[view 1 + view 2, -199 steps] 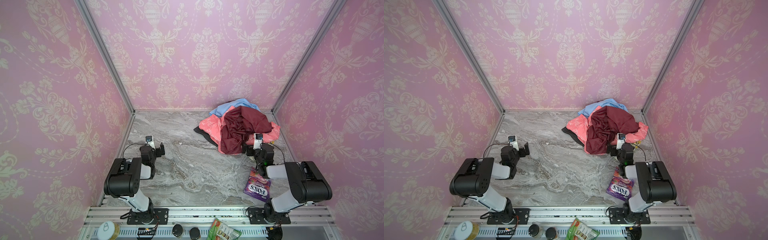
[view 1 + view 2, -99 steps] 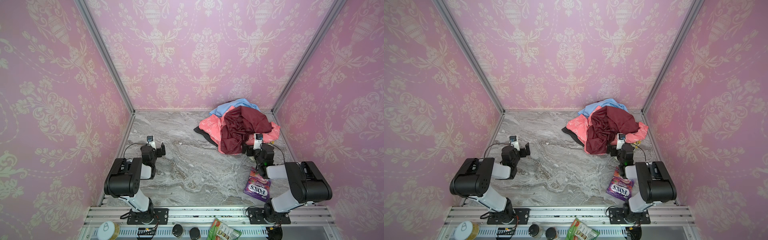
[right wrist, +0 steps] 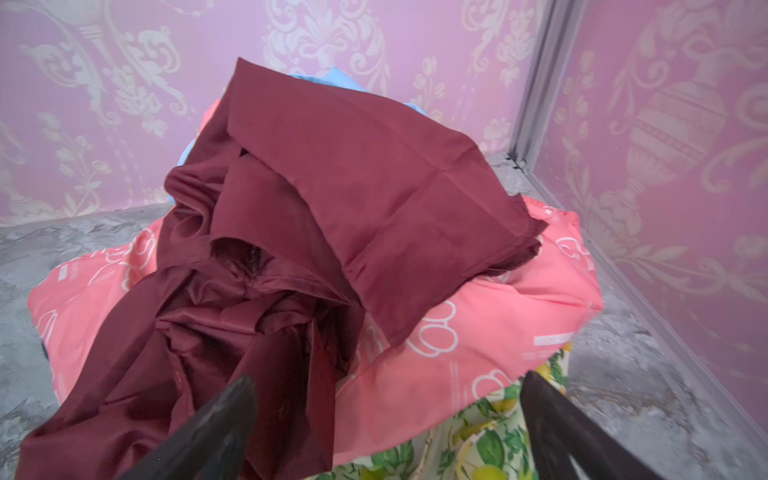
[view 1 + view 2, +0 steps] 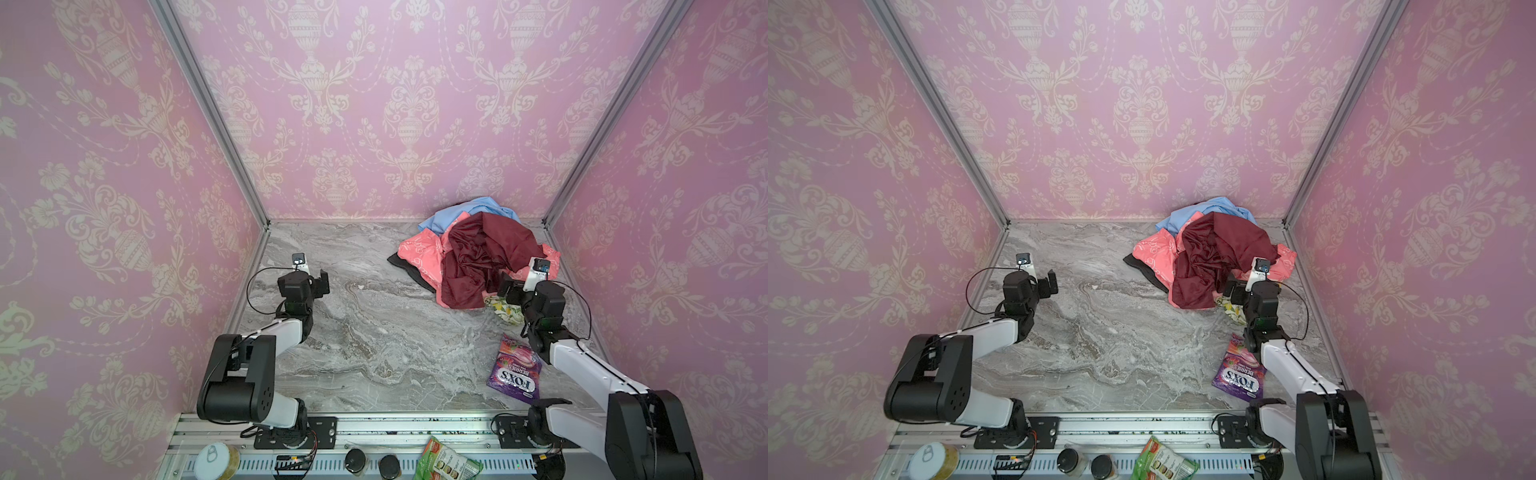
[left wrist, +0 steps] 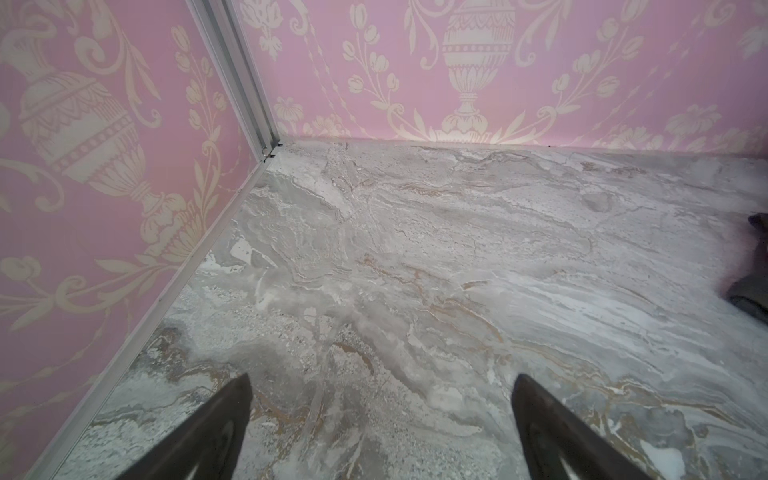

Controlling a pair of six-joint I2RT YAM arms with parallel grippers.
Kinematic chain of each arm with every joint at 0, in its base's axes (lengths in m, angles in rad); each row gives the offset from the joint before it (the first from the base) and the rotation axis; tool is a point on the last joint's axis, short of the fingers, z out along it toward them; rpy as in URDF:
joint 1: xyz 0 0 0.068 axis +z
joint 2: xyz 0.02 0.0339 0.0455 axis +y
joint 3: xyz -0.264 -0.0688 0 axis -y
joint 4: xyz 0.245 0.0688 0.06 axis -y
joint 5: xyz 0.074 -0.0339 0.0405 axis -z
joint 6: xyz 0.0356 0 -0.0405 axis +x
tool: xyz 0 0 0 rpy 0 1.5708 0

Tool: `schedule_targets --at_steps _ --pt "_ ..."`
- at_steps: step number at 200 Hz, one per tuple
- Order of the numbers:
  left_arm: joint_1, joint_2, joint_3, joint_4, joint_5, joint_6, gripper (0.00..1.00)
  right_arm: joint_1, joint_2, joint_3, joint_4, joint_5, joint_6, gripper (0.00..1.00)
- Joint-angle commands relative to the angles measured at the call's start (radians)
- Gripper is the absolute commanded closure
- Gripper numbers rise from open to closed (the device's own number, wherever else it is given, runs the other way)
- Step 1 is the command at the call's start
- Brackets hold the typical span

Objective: Pick out a specific cloth from the pile

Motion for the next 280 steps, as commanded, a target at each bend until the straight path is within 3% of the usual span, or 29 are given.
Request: schedule_targets --at_steps 1,30,63,126,154,228,280 --pt "-0.029 -0.053 0.083 -0.267 -0.056 -0.100 0.01 0.007 -0.095 0.074 -0.295 0.141 0.128 0.00" --pt "-0.092 -0.058 0.141 -0.369 0.053 -0.250 0.01 0.016 -0.197 0.151 -0.471 0.131 0.200 0.02" --pt "-0.169 0.009 0.186 -0.403 0.204 -0.447 0.04 0.041 -0.189 0.243 -0.605 0.057 0.226 0.04" --pt "-0.212 0.109 0.336 -0.491 0.404 -0.676 0.23 0.302 0.017 0.476 -0.752 0.026 0.117 0.10" --pt "-0.268 0.179 0.378 -0.444 0.431 -0.778 0.29 0.358 0.080 0.509 -0.737 -0.048 0.091 0.14" --pt "-0.374 0.487 0.568 -0.318 0.461 -0.940 0.55 0.406 0.131 0.543 -0.754 -0.075 0.028 0.15" --pt "-0.397 0.630 0.665 -0.242 0.431 -1.081 0.57 0.407 0.138 0.558 -0.743 -0.128 -0.020 0.13"
